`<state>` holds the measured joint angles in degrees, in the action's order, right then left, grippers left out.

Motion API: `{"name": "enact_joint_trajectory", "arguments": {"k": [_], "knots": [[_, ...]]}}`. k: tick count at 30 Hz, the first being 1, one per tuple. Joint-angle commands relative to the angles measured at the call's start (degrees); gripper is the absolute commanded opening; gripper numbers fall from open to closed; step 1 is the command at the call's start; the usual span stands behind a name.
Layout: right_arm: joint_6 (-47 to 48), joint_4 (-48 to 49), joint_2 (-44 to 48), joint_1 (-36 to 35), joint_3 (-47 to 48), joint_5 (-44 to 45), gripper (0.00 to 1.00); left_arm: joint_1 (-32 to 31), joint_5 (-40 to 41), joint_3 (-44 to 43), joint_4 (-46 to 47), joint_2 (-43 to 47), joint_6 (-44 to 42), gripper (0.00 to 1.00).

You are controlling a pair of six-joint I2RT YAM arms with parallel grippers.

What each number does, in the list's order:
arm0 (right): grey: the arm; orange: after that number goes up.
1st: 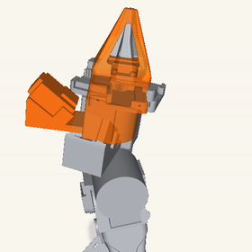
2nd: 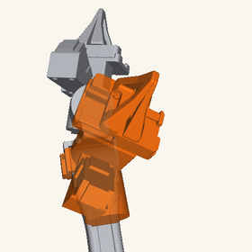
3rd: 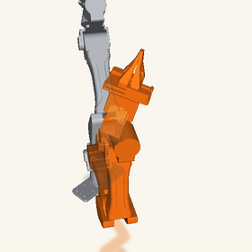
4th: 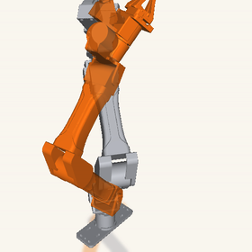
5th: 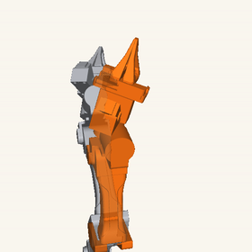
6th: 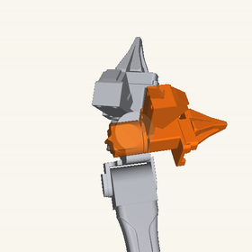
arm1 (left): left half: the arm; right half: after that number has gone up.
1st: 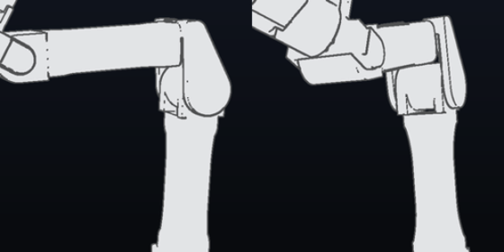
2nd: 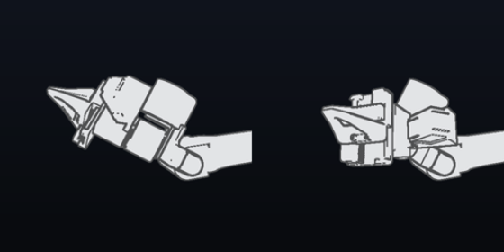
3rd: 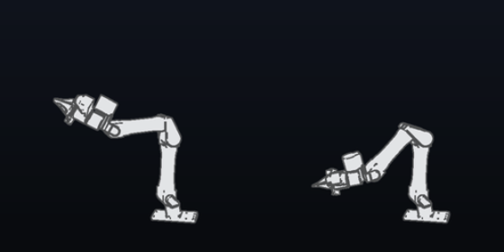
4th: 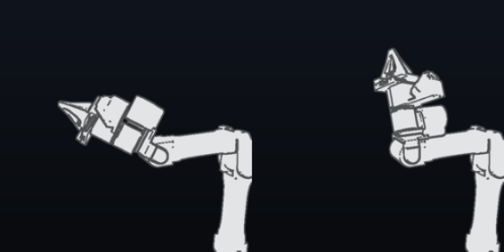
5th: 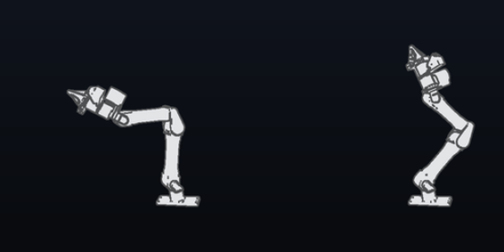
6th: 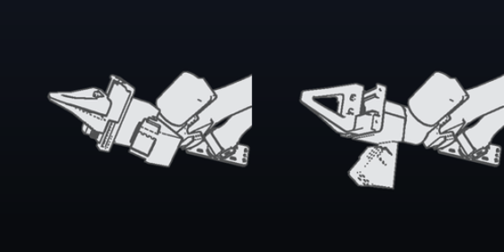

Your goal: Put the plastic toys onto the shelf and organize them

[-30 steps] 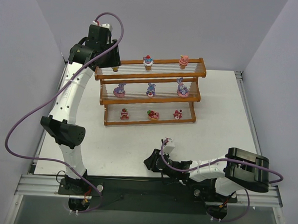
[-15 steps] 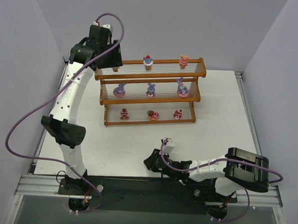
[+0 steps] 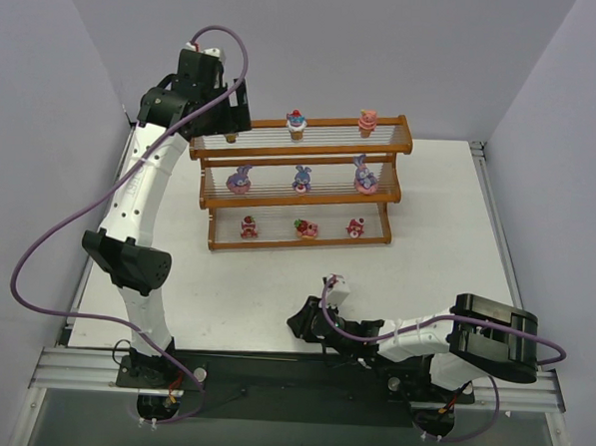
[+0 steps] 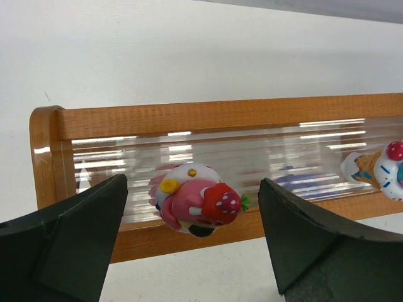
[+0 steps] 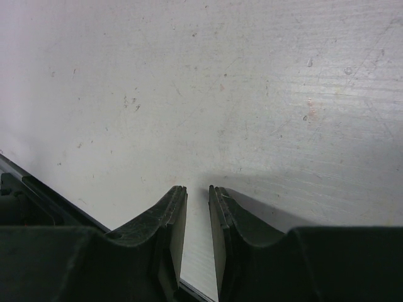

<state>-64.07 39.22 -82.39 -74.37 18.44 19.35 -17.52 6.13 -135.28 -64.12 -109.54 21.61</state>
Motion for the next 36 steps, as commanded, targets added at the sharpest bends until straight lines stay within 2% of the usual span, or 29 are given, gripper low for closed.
{"name": "enact_joint_trajectory", "arguments": {"k": [1, 6, 9, 13, 14, 17, 19, 25, 30, 36], "knots": [[-1.75, -7.66, -0.50, -0.51, -0.07, 2.18, 0.24, 0.20, 1.51, -4.54, -0.04, 2.48, -0.34, 0.97], [-2.11, -12.32, 2.49, -0.34, 0.72, 4.02, 0.24, 0.20, 2.31, -7.10, -1.71, 4.67, -0.25, 0.97], [-1.76, -15.48, 6.52, -0.34, 0.81, 5.16, 0.29, 0.12, 2.22, -6.31, -2.68, 7.48, -0.16, 0.97], [-0.80, -24.16, 12.15, 0.10, 2.04, 7.27, 0.53, 0.20, 2.75, -1.49, -2.77, 13.81, -0.07, 0.97], [0.52, -26.19, 13.56, 0.36, 2.48, 7.62, 0.57, 0.20, 2.75, 0.09, -2.51, 15.48, -0.07, 0.97], [2.54, -35.16, 19.97, 2.03, 4.76, 9.64, 0.67, 0.12, 2.75, 8.70, -0.23, 23.38, 0.02, 0.97], [4.65, -41.31, 25.51, 4.57, 6.25, 10.26, 0.73, 0.12, 2.48, 18.27, 2.75, 31.02, 0.28, 0.97], [12.30, -54.15, 37.12, 9.41, 12.23, 12.46, 0.84, 0.20, 0.20, 44.34, 10.15, 52.03, 1.59, 0.98], [17.40, -62.06, 41.95, 10.21, 19.96, 16.50, 0.85, 0.20, -3.05, 59.15, 12.26, 67.05, 2.65, 0.97], [21.53, -64.71, 48.10, 10.30, 25.41, 17.91, 0.85, 0.20, -4.98, 71.29, 13.57, 77.52, 6.17, 0.97]]}}
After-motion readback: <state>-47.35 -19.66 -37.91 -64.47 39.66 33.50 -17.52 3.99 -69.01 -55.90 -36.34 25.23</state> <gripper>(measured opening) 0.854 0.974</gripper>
